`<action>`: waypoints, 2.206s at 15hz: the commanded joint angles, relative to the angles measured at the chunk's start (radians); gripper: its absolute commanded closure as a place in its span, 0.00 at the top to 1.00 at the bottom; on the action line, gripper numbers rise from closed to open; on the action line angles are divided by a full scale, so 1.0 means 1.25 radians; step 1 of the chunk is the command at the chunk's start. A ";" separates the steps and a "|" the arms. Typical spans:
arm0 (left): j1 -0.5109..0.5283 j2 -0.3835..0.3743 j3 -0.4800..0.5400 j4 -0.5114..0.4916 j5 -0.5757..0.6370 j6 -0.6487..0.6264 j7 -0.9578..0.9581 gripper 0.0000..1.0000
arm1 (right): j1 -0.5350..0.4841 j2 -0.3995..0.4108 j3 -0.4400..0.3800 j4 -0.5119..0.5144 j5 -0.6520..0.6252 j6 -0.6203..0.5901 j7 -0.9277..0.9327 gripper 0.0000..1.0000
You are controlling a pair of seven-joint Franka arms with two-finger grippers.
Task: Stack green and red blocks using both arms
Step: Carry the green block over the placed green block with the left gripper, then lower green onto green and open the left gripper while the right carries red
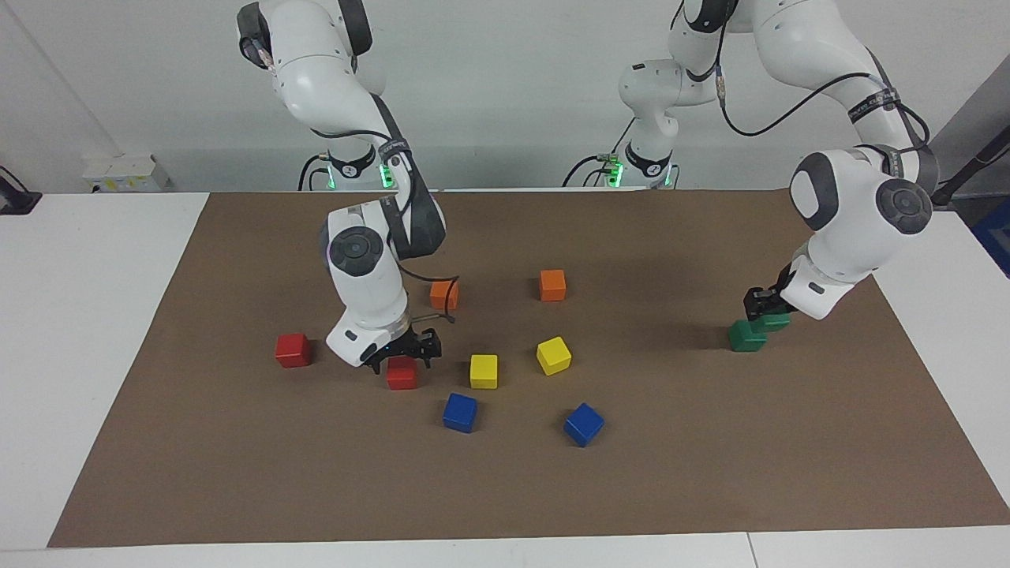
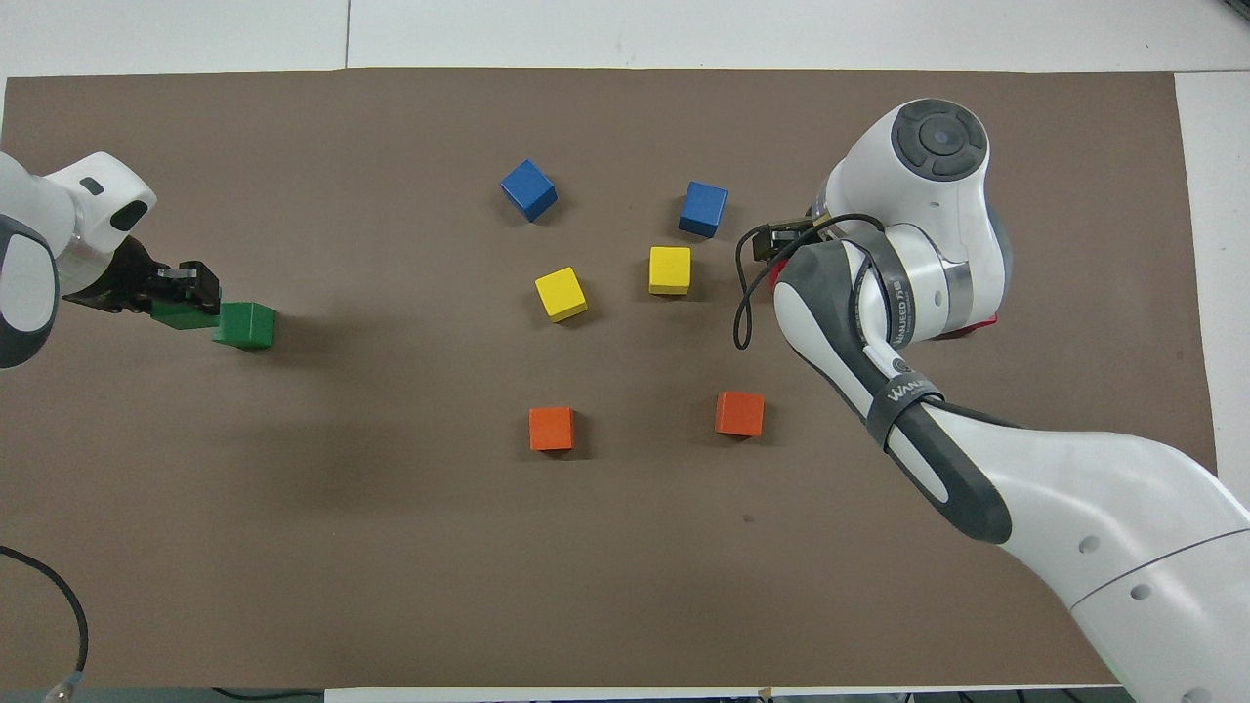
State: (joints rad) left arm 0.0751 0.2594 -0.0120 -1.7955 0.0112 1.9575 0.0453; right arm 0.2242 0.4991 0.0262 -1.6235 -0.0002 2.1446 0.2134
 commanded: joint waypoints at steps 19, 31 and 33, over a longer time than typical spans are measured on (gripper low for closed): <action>-0.001 -0.049 -0.010 -0.132 -0.021 0.124 0.029 0.00 | 0.006 0.029 0.006 -0.034 0.000 0.074 0.074 0.99; -0.001 -0.047 -0.009 -0.169 -0.022 0.161 0.031 0.10 | 0.010 0.025 0.005 -0.013 -0.006 0.032 0.076 0.00; -0.001 -0.047 -0.009 -0.182 -0.022 0.180 0.031 0.62 | -0.003 0.019 0.001 0.016 -0.022 -0.005 0.064 0.00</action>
State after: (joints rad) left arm 0.0775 0.2241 -0.0293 -1.9503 0.0009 2.1278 0.0638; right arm 0.2354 0.5431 0.0282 -1.6366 -0.0046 2.1903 0.2880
